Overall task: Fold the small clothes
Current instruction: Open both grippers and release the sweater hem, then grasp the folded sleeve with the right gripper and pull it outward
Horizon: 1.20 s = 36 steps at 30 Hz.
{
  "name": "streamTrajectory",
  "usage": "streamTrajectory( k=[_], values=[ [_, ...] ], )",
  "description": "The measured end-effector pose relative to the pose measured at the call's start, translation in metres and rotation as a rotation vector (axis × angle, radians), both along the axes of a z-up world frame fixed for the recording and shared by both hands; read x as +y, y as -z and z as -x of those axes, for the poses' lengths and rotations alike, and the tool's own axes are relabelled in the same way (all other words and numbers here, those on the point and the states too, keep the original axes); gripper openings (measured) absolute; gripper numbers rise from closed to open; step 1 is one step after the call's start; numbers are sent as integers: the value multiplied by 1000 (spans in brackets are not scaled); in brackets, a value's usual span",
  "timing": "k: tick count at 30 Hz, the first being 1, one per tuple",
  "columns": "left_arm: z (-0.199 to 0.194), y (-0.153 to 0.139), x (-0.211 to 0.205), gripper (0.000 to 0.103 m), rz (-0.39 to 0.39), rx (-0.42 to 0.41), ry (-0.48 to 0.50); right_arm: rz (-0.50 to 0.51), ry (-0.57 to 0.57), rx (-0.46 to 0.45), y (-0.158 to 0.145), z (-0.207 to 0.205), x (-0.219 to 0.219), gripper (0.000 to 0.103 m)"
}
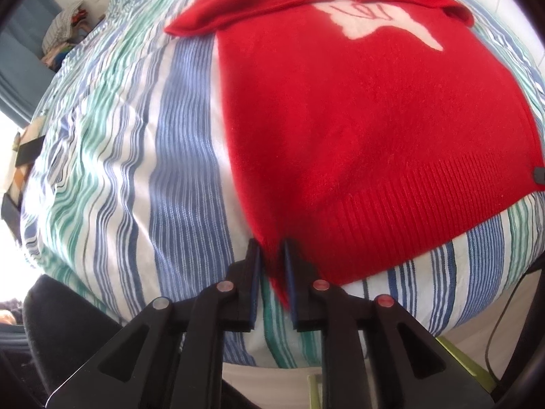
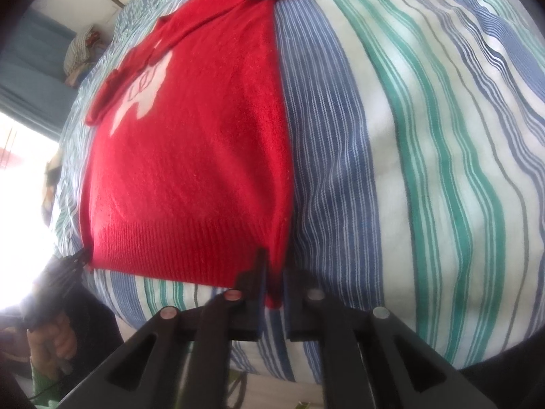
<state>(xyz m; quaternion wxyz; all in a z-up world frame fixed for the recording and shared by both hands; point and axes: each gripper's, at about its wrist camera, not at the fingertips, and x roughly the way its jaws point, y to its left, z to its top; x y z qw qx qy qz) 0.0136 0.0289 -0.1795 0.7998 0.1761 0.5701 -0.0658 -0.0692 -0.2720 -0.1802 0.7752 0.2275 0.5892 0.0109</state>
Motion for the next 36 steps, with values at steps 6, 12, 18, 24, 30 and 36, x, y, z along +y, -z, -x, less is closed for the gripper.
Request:
streamTrajectory(
  k=[6, 12, 18, 24, 30, 36],
  values=[
    [4, -22, 21, 62, -3, -15, -31, 19, 13, 31, -7, 9, -3, 17],
    [-9, -65, 67, 82, 81, -151, -117, 236, -24, 7, -50, 4, -9, 22],
    [-38, -70, 96, 83, 199, -269, -285, 561, -196, -207, -127, -66, 8, 49],
    [-31, -50, 87, 83, 124, -302, -320, 521, -489, -341, -119, -178, 87, 56],
    [-33, -43, 85, 83, 103, -288, -323, 568, -668, -321, -52, -257, 152, 56],
    [-36, -39, 91, 83, 108, -259, -355, 522, -571, -320, -40, -275, 134, 8]
  ],
)
